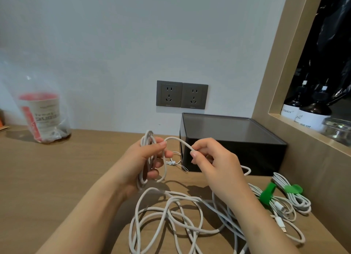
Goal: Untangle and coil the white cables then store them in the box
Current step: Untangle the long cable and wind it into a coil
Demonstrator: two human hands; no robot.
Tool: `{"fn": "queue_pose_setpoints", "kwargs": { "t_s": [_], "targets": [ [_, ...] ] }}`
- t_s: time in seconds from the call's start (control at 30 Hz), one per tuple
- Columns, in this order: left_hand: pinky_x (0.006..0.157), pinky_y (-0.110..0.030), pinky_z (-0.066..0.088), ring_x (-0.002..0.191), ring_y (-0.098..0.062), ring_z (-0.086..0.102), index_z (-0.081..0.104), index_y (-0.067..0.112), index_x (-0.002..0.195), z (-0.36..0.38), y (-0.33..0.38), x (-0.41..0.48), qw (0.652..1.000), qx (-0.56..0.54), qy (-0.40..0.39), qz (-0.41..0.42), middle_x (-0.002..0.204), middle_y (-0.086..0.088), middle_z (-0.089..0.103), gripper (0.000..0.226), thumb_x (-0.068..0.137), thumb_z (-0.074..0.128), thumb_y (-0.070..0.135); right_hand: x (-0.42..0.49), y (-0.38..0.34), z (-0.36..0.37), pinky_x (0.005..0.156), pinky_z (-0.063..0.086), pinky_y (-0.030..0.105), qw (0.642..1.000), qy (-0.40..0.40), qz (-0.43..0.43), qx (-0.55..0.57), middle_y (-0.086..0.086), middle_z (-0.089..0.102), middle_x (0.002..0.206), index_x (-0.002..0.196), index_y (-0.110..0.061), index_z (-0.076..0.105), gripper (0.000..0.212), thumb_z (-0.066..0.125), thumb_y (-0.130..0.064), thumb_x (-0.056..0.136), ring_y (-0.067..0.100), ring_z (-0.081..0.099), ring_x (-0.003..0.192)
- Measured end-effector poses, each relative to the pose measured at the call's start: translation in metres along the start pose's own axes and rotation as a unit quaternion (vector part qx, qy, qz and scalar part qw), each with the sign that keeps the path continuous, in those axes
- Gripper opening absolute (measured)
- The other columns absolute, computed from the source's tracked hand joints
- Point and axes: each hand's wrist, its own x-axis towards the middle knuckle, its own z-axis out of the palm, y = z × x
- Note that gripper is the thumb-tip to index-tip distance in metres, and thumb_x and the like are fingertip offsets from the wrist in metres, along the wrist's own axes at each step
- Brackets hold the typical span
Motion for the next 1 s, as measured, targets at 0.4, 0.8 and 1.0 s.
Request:
{"fn": "queue_pose_setpoints", "kwargs": {
  "t_s": [0.4, 0.8, 1.0],
  "targets": [
    [0.039, -0.029, 0.051, 0.045, -0.017, 0.06, 0.049, 0.01, 0.085, 0.0014, -0.0026, 0.0, 0.999, -0.038, 0.026, -0.001, 0.054, -0.007, 0.059, 0.018, 0.097, 0.047, 0.024, 0.0002, -0.0021, -0.0034, 0.071, 0.044, 0.004, 0.999, -0.047, -0.001, 0.026, -0.02, 0.06, 0.081, 0.079, -0.047, 0.05, 0.031, 0.055, -0.019, 0.091, -0.008, 0.055, 0.086],
    [0.031, -0.012, 0.025, 0.03, -0.008, 0.031, 0.046, 0.016, 0.082, 0.0017, -0.0037, 0.0004, 0.998, -0.025, -0.059, -0.006, 0.047, -0.002, 0.044, 0.04, 0.077, 0.052, 0.055, -0.0002, -0.0001, 0.002, 0.064, 0.043, 0.008, 0.999, 0.011, 0.006, -0.039, -0.022, 0.055, 0.075, 0.086, -0.035, 0.055, 0.006, 0.055, -0.031, 0.09, -0.004, 0.055, 0.078],
    [0.036, -0.017, 0.033, 0.039, -0.007, 0.036, 0.052, 0.012, 0.092, -0.0035, -0.0014, -0.0057, 0.979, 0.136, -0.149, 0.015, 0.053, 0.0, 0.047, 0.039, 0.067, 0.081, 0.02, -0.0003, 0.0036, -0.0012, 0.053, 0.032, 0.011, 0.989, 0.108, 0.031, -0.093, -0.015, 0.05, 0.061, 0.072, -0.028, 0.053, 0.023, 0.056, -0.047, 0.083, 0.003, 0.051, 0.061]
  ]
}}
